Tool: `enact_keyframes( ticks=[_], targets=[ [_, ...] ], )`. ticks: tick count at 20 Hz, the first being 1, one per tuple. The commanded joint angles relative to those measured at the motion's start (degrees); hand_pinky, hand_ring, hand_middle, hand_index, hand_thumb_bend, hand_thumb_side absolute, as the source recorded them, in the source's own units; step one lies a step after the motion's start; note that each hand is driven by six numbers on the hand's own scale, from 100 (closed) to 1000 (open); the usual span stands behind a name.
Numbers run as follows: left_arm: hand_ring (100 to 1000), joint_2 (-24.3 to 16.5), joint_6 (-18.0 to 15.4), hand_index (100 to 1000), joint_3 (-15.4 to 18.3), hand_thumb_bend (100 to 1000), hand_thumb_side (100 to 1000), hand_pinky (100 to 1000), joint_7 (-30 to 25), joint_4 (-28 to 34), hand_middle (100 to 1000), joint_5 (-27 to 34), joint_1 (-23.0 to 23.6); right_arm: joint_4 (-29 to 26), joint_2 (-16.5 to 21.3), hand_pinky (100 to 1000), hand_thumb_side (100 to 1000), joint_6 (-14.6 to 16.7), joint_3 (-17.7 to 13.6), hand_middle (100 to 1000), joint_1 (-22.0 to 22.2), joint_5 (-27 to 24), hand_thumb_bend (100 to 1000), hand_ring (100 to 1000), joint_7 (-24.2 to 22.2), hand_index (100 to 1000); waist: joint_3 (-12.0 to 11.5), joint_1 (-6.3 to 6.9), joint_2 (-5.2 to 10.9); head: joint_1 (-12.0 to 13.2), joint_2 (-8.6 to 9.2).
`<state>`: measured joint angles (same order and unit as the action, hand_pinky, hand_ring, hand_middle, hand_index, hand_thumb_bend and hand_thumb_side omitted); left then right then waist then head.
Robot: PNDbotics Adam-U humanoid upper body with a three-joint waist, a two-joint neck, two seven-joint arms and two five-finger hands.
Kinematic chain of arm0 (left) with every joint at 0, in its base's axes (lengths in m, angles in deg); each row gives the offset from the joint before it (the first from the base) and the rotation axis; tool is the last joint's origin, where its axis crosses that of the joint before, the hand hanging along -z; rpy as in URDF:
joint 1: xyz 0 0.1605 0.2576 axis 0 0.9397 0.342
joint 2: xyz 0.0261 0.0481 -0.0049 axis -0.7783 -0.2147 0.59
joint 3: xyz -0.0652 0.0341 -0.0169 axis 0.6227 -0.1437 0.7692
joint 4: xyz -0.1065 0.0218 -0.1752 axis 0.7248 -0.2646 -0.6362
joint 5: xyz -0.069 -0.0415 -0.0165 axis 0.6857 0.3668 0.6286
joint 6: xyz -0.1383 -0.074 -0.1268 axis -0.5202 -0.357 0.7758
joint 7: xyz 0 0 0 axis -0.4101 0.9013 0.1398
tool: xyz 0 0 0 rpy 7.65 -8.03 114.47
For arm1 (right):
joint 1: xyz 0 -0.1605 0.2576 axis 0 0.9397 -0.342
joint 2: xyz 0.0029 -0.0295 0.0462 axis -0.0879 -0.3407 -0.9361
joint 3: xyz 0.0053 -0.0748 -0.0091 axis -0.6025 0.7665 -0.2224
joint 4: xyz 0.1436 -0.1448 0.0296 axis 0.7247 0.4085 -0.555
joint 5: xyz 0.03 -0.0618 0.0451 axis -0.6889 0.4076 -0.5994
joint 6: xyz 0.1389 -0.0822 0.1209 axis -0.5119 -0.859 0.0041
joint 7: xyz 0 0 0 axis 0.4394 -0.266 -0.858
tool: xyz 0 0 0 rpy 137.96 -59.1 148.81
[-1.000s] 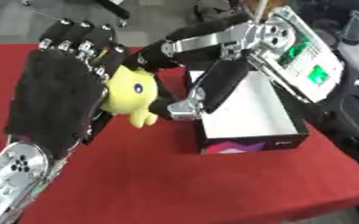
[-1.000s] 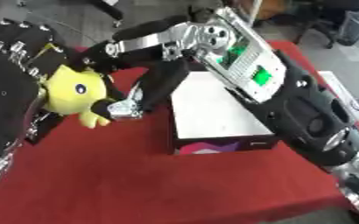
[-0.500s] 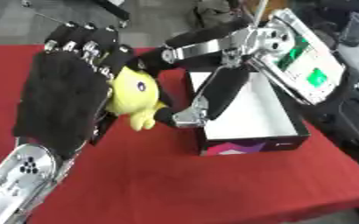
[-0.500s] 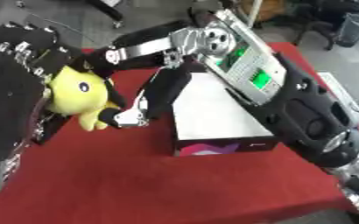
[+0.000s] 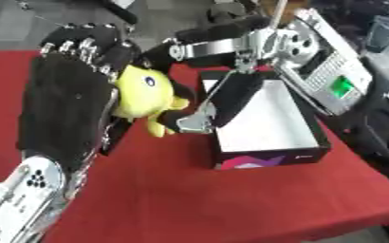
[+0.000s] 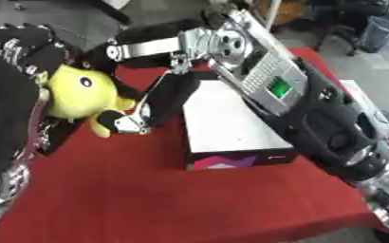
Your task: Pick up the objects with one hand, pass them to the other hand, and then place them into the box on the other side of the table.
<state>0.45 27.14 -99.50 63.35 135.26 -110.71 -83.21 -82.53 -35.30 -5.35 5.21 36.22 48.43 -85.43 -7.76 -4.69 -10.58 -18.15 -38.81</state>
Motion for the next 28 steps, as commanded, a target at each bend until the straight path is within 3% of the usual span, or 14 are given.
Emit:
enact_keyframes(
  ticks=[1,4,8,10,13,14,19,24,26,28],
  targets=[
    [442,4.2,-0.4,532,-1.7,109,100,501,1.6,1.9,363,1.3,-1.5,-0.5,-0.3,996,185,0.3,1.3,644,-1.0,1.9,100,1000,0.9,979,0.0,0.17,1.47,-0.4,0.53],
    [437,4.9,0.0,533,-1.7,100,100,496,2.7,1.7,357,2.4,-1.4,-0.5,-0.2,979,103,1.2,1.4,584,-1.0,3.4,100,1000,0.9,928,0.0,0.15,1.49,-0.6,0.41],
    [434,5.6,0.1,536,-1.8,100,100,494,4.1,1.5,353,3.9,-1.3,-0.3,-0.2,923,100,2.7,1.6,469,-0.9,5.5,141,1000,0.6,842,0.1,0.11,1.49,-0.7,0.36],
    [433,5.8,0.0,537,-1.8,100,100,493,4.7,1.3,353,4.5,-1.2,-0.1,-0.2,856,100,3.4,1.7,401,-0.9,6.1,192,916,1.0,782,0.1,0.1,1.49,-0.8,0.36],
    [432,6.2,0.0,537,-1.9,100,100,492,5.4,1.1,351,5.3,-1.1,0.1,-0.2,801,100,4.1,1.8,324,-0.9,6.0,170,842,2.3,716,0.1,0.1,1.48,-0.9,0.39],
    [432,6.3,-0.1,537,-1.9,100,100,492,5.6,1.1,351,5.5,-1.1,0.3,-0.3,790,100,4.0,1.7,305,-0.8,5.6,100,821,3.1,703,0.0,0.1,1.48,-0.9,0.38],
    [440,6.4,-0.1,548,-2.1,100,100,496,5.7,0.8,363,5.8,-1.0,1.3,-0.7,772,100,1.1,1.7,297,-0.6,-0.7,100,779,8.4,702,0.0,0.15,1.45,-0.8,0.4],
    [448,6.4,-0.1,555,-2.2,100,100,504,5.1,0.7,372,5.6,-1.0,0.8,-0.5,754,184,-1.9,1.6,276,-0.6,-6.1,100,763,13.4,666,0.0,0.16,1.43,-0.8,0.43],
    [465,6.3,-0.2,567,-2.4,188,100,540,4.4,0.5,388,5.4,-1.0,0.7,-0.3,752,194,-2.5,1.7,267,-0.5,-7.4,100,760,14.3,651,0.0,0.16,1.44,-0.8,0.48],
    [500,5.9,-0.7,606,-2.6,393,100,581,3.5,0.4,429,4.6,-1.0,0.6,-0.2,754,197,-2.6,1.8,258,-0.5,-8.2,100,759,14.5,635,0.1,0.21,1.47,-0.7,0.51]
  ],
)
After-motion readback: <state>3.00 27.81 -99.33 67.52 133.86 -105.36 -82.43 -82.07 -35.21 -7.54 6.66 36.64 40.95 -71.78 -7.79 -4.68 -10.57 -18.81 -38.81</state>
